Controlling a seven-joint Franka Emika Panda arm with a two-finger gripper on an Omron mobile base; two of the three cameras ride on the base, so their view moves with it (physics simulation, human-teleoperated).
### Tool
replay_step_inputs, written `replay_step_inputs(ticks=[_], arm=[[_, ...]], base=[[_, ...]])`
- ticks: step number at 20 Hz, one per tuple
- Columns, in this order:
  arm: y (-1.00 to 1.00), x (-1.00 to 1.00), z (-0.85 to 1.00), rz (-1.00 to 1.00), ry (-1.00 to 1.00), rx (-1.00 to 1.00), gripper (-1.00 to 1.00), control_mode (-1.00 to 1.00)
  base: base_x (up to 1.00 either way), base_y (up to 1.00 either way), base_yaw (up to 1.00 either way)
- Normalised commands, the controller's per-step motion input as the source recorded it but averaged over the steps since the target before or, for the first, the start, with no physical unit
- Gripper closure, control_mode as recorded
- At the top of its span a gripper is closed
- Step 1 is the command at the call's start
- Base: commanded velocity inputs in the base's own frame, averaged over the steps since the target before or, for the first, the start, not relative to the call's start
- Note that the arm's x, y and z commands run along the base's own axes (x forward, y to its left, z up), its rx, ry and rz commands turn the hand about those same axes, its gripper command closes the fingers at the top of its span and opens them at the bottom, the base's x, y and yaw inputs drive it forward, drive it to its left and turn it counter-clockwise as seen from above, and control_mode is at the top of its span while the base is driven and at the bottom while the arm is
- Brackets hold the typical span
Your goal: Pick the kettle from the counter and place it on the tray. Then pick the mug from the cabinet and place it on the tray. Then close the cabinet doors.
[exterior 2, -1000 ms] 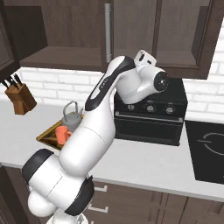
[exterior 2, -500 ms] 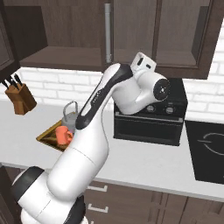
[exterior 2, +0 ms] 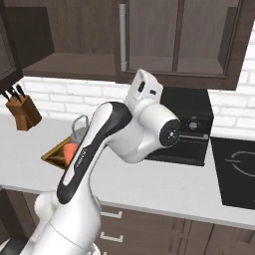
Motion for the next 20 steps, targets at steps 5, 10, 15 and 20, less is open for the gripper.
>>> replay_step_inputs(ticks=[5,10,15,20], arm=[[0.99,-0.57,-0.26,0.01,-0.10,-0.20,-1.00,-1.00],[1.00,0.08,-0.43,-0.03,-0.14,-0.14,-1.00,-1.00],[1.00,0.16,-0.26,-0.21,-0.07,-0.24,-1.00,-1.00],[0.59,0.15,-0.13,-0.14,-0.25,-0.10,-1.00,-1.00]], base=[[0.00,0.00,0.00],[0.00,0.00,0.00],[0.00,0.00,0.00],[0.00,0.00,0.00]])
